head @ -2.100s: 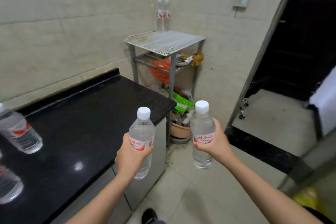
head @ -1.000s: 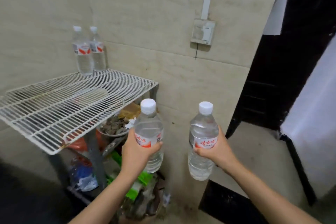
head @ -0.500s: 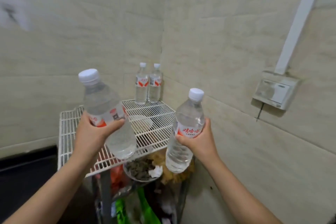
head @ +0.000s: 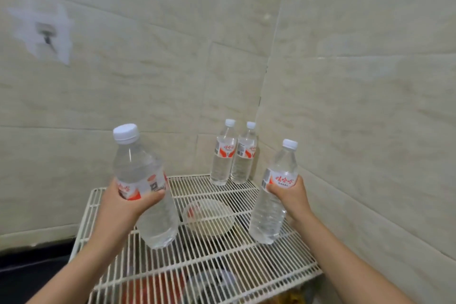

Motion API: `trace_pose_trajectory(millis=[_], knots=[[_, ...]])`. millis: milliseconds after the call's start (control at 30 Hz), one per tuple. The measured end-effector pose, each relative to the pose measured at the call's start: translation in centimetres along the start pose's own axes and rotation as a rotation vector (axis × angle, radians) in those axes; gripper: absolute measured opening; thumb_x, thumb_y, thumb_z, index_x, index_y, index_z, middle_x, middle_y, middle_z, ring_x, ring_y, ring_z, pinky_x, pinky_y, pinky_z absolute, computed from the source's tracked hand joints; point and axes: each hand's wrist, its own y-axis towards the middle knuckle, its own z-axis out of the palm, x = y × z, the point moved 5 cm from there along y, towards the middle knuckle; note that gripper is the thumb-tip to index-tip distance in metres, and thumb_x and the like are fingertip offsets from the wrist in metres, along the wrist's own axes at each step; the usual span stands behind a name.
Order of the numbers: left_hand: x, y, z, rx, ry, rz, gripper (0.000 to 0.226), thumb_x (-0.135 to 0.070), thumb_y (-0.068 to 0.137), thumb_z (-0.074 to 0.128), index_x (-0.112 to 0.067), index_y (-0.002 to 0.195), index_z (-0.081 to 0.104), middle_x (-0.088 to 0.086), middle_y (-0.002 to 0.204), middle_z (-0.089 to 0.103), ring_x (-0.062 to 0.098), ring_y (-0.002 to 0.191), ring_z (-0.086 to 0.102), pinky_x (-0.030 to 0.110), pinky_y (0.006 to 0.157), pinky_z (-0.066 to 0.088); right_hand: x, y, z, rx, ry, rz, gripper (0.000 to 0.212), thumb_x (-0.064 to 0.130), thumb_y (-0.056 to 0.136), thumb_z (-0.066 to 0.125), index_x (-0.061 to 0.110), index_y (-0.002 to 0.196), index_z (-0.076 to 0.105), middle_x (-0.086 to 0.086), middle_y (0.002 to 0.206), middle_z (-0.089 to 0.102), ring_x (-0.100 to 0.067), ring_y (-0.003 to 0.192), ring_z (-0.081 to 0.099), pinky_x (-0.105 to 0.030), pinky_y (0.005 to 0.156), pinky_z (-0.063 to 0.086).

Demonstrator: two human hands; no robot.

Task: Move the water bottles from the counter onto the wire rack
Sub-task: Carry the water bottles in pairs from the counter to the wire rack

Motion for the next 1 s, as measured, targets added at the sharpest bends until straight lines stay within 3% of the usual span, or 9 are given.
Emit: trace_pose_trajectory(millis=[67,267,400,533,600,667,733,867,1000], knots=[[0.5,1.2,-0.5,-0.017,0.020,-0.019,0.066,-0.041,0.041,0.079,-0.026,0.103,0.063,-0.001,0.093,0.074,0.019,0.087,0.070,0.032,0.072,0.051,-1.1,2.4,0.6,0.022,-0.023,0.015,0.063,0.007,0.058,0.080,0.013,0.112,0.049,-0.014,0.103,0.063,-0.032,0.093,0.064,-0.052,0.084,0.053],[1.5,3.6,-0.6,-0.062,0.147,-0.085,0.070,-0.047,0.038,0.079,-0.026,0.102,0.061,-0.001,0.093,0.073,0.017,0.086,0.069,0.037,0.074,0.053,-1.7,8.5,3.3,0.076,-0.057,-0.021,0.064,0.002,0.059,0.080,0.012,0.113,0.048,-0.009,0.103,0.063,-0.027,0.093,0.063,-0.045,0.082,0.054],[2.3,4.4,0.0,-0.144,0.181,-0.096,0.057,-0.025,0.052,0.084,-0.022,0.104,0.059,0.001,0.095,0.072,0.022,0.089,0.068,0.049,0.083,0.054,-2.2,12.1,4.7,0.100,0.013,-0.027,0.062,-0.001,0.062,0.077,0.017,0.115,0.050,0.010,0.090,0.061,-0.007,0.082,0.060,-0.020,0.058,0.046],[2.5,5.2,2.0,-0.179,0.211,-0.113,0.054,-0.015,0.059,0.082,-0.015,0.107,0.059,0.009,0.098,0.071,0.028,0.091,0.067,0.055,0.088,0.051,-3.4,14.9,6.0,0.177,0.033,-0.053,0.058,-0.008,0.060,0.075,0.018,0.109,0.057,0.008,0.088,0.064,-0.003,0.074,0.060,-0.006,0.046,0.045],[2.5,5.7,3.8,-0.176,0.240,-0.125,0.057,-0.019,0.059,0.082,-0.017,0.110,0.057,0.007,0.100,0.070,0.027,0.092,0.066,0.054,0.087,0.052,-4.0,15.8,6.5,0.220,0.050,-0.070,0.063,-0.010,0.056,0.074,0.030,0.101,0.054,0.006,0.092,0.065,-0.009,0.080,0.062,-0.013,0.055,0.051],[2.7,6.3,5.8,-0.170,0.263,-0.141,0.060,-0.021,0.060,0.082,-0.018,0.113,0.054,0.005,0.103,0.069,0.025,0.093,0.066,0.051,0.087,0.052,-4.6,16.4,6.8,0.262,0.097,-0.062,0.072,-0.007,0.049,0.071,0.034,0.105,0.051,0.001,0.098,0.066,-0.020,0.090,0.065,-0.036,0.072,0.056],[3.0,7.1,8.1,-0.159,0.271,-0.136,0.061,-0.021,0.060,0.083,-0.018,0.113,0.054,0.006,0.103,0.068,0.025,0.093,0.065,0.051,0.087,0.053,-4.9,16.8,6.9,0.294,0.100,-0.066,0.076,0.005,0.041,0.072,0.038,0.106,0.052,-0.001,0.103,0.067,-0.024,0.096,0.066,-0.047,0.083,0.054],[4.0,8.7,13.7,-0.161,0.270,-0.142,0.056,-0.022,0.060,0.082,-0.023,0.104,0.048,0.000,0.096,0.065,0.022,0.088,0.064,0.044,0.081,0.054,-4.7,17.1,6.9,0.352,0.026,-0.061,0.077,0.025,0.033,0.075,0.052,0.097,0.044,0.010,0.100,0.065,-0.017,0.095,0.064,-0.044,0.084,0.054],[5.2,10.3,19.1,-0.164,0.255,-0.130,0.048,-0.025,0.061,0.080,-0.036,0.091,0.044,-0.004,0.092,0.063,0.016,0.081,0.063,0.038,0.075,0.055,-4.8,16.9,6.3,0.295,-0.045,-0.122,0.080,0.031,0.034,0.076,0.047,0.104,0.041,0.016,0.097,0.063,-0.011,0.091,0.065,-0.041,0.083,0.055]])
